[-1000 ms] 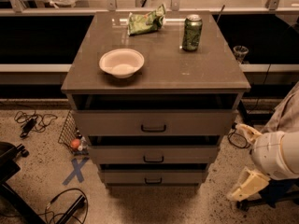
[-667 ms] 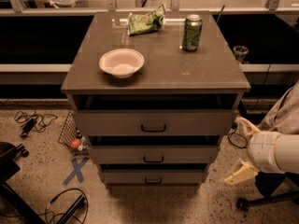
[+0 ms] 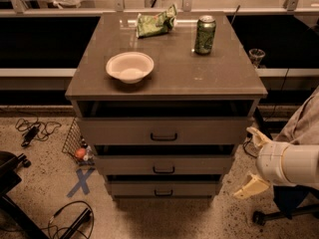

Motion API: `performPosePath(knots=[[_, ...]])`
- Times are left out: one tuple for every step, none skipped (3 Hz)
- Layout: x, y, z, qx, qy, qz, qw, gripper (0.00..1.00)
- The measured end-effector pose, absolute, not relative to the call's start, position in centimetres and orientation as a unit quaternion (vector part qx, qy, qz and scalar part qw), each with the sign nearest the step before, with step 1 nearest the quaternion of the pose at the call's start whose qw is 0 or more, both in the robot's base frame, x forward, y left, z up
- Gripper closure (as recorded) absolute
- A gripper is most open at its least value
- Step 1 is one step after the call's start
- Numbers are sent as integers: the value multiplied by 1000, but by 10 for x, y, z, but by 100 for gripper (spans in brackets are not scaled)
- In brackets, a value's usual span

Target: Open middle drawer

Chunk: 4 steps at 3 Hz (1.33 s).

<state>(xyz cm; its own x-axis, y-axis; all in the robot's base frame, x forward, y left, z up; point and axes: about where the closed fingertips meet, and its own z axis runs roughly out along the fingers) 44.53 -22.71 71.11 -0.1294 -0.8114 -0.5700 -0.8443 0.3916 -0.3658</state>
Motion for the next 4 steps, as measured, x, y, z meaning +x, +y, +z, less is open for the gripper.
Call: performPosePath(knots=[[443, -219, 651, -542, 769, 24, 339, 0], [448, -215, 594, -529, 780, 39, 333, 0], [466, -209, 541, -526, 785, 57, 324, 0], [490, -197, 500, -534, 783, 76, 310, 0]])
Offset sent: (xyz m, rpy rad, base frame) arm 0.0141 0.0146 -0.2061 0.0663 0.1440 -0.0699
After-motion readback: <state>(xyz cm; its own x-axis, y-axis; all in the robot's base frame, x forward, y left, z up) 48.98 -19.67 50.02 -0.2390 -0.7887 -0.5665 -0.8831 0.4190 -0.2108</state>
